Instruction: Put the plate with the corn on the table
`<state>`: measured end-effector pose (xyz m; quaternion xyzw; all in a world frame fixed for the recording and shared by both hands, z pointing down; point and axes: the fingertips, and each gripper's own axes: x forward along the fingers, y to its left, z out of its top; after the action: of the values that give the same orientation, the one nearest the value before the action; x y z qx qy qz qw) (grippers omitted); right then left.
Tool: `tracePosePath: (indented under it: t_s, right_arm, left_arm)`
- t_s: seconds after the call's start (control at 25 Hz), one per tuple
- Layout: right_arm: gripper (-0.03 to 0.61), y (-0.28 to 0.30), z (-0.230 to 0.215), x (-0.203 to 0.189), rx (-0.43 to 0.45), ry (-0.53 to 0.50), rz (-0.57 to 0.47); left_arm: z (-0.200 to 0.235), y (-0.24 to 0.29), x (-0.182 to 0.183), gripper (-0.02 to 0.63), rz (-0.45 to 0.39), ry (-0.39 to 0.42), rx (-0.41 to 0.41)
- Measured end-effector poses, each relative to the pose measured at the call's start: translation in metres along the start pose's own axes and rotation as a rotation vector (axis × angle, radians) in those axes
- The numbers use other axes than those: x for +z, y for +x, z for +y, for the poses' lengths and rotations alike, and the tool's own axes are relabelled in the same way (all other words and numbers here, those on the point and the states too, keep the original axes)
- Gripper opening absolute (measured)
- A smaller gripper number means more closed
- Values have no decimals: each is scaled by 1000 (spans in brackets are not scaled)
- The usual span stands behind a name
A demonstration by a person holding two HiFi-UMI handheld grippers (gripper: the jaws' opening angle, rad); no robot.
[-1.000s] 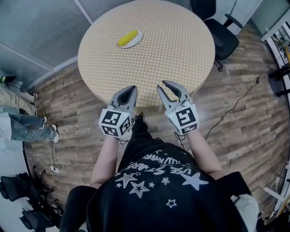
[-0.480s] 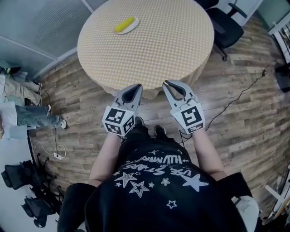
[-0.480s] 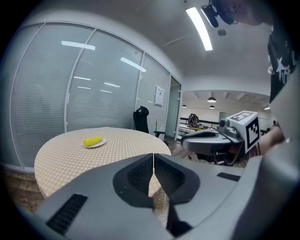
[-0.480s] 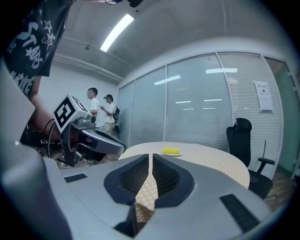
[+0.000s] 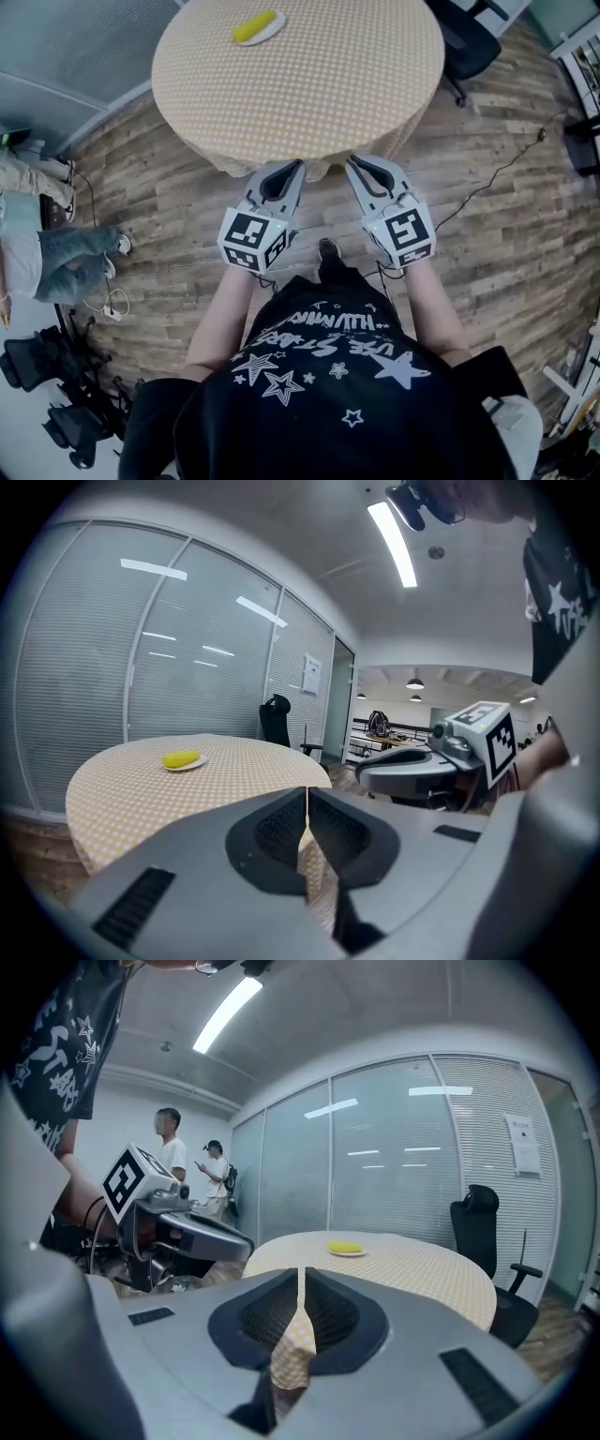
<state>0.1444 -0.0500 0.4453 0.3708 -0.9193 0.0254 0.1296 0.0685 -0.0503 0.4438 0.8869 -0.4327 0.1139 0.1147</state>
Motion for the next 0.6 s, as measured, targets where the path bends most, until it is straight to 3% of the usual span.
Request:
tracePosePath:
  t_s: [0.4,0.6]
  right_arm:
    - [41,5,115,19,41,-81,41]
    - [41,-7,146,27,33,-99,35]
  left_arm:
    - [22,-120,-27,12,-45,-73,84]
    - [21,-157,-35,12,-58,-84,106]
